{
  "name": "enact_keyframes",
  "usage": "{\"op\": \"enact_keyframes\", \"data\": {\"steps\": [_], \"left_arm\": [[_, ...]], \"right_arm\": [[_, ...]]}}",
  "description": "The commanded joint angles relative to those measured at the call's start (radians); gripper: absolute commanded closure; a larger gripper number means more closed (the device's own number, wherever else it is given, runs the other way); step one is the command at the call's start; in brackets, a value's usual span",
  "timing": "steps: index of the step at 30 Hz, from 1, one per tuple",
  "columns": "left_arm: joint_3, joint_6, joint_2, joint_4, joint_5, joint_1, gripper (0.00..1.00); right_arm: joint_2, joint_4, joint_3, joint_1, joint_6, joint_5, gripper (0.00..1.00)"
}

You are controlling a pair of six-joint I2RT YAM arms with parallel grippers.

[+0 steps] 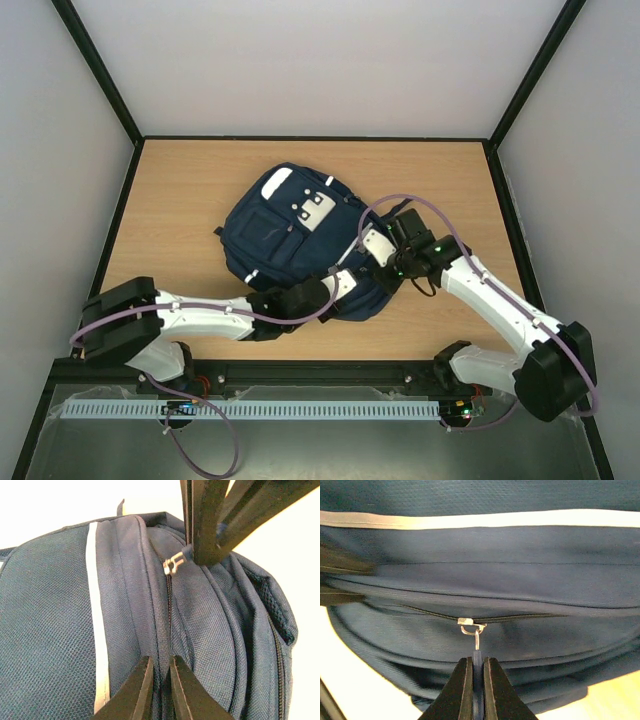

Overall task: Pack the student bag
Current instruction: Zip the student bag at the center of the board.

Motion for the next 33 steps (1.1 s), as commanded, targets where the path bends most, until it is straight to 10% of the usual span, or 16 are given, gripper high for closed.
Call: {"op": "enact_keyframes", "data": {"steps": [1,21,26,33], "left_arm": [[-0.047,-0.045,-0.098,-0.025,-0.013,-0.003,0.91],[-0.241,-0.238,-0.518,-0.324,-0.001,-0.07,0.93],[-0.197,-0.237,-0.49,-0.334,0.018,-0.079,0.5],[-0.052,-0.147,-0.254,-0.277,-0.008,-0.078,0.44]], "right_arm": [[0.01,-0.033,-0.002,-0.103,-0.046,0.057,0.99],[0.104,-0.005,0.052,-0.191,-0.177,-0.076,0.99],[0.055,-0.002,0.006,-0.126,-0.182,-0.166,0.99],[0.005,0.017,-0.046,-0.052,-0.153,-0.183,0.99]]}}
